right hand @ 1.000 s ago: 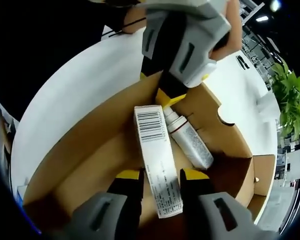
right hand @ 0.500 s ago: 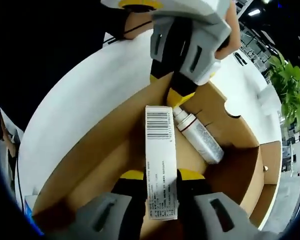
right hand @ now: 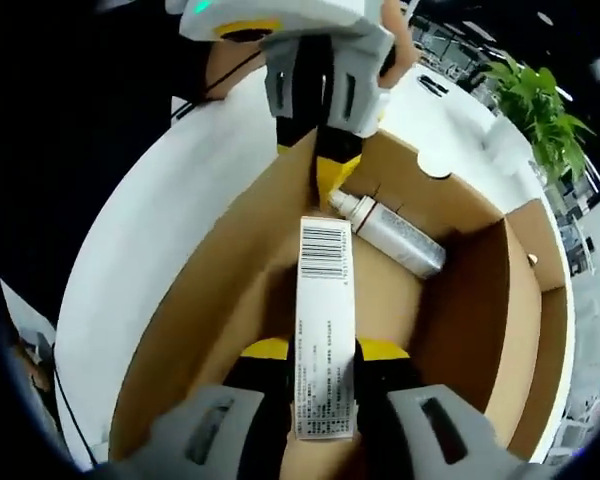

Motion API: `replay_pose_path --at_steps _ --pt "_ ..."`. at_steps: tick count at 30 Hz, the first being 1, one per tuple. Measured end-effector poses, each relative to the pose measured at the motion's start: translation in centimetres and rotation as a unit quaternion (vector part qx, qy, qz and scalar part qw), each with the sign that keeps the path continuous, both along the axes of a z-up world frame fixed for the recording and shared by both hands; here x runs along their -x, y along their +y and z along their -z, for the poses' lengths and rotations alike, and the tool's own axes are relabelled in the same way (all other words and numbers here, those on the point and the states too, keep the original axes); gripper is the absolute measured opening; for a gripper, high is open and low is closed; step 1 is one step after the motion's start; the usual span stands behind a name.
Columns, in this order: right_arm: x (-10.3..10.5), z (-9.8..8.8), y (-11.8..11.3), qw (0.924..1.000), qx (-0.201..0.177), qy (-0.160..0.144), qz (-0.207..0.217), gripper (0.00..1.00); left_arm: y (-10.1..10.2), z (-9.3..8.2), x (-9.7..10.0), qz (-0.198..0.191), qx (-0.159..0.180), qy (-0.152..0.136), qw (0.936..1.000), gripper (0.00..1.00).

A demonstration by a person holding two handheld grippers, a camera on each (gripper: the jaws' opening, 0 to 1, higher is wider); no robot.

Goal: Operate the shoe box by opening the lid, removing the specified soft item, and placing it in the target area until the item is outside and the box remains undamaged.

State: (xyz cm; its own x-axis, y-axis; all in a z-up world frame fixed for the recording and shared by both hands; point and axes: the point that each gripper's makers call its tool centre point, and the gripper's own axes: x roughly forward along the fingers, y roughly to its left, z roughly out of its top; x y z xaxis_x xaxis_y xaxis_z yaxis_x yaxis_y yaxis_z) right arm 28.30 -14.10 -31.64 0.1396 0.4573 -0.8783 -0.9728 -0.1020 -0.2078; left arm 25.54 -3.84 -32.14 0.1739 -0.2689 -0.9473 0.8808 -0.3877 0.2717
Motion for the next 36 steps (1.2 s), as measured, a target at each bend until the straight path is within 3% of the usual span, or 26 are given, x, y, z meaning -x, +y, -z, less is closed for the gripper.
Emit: replay_pose_path --at_steps 4,9,22,36 --pt "-0.5 -0.2 -1.0 0.9984 -0.025 -0.010 0.049 0.21 0.0 0.0 0.0 0.000 0.000 0.000 1.0000 0.09" --pt "-0.2 -0.3 -1.9 0.9965 -0.042 -0.003 0.073 0.21 0.0 0.0 -0.1 0.000 0.000 0.000 1.0000 0.09" --pt "0.0 -0.2 -3.2 0.9928 -0.050 -0.003 0.108 0.21 0.0 0.0 -0.1 -0.001 -0.001 0.000 1.0000 0.09" --pt "0.4 0.1 -3.0 0.9924 -0.056 -0.002 0.109 0.22 0.0 0.0 0.0 -0.002 0.000 0.000 1.0000 0.09"
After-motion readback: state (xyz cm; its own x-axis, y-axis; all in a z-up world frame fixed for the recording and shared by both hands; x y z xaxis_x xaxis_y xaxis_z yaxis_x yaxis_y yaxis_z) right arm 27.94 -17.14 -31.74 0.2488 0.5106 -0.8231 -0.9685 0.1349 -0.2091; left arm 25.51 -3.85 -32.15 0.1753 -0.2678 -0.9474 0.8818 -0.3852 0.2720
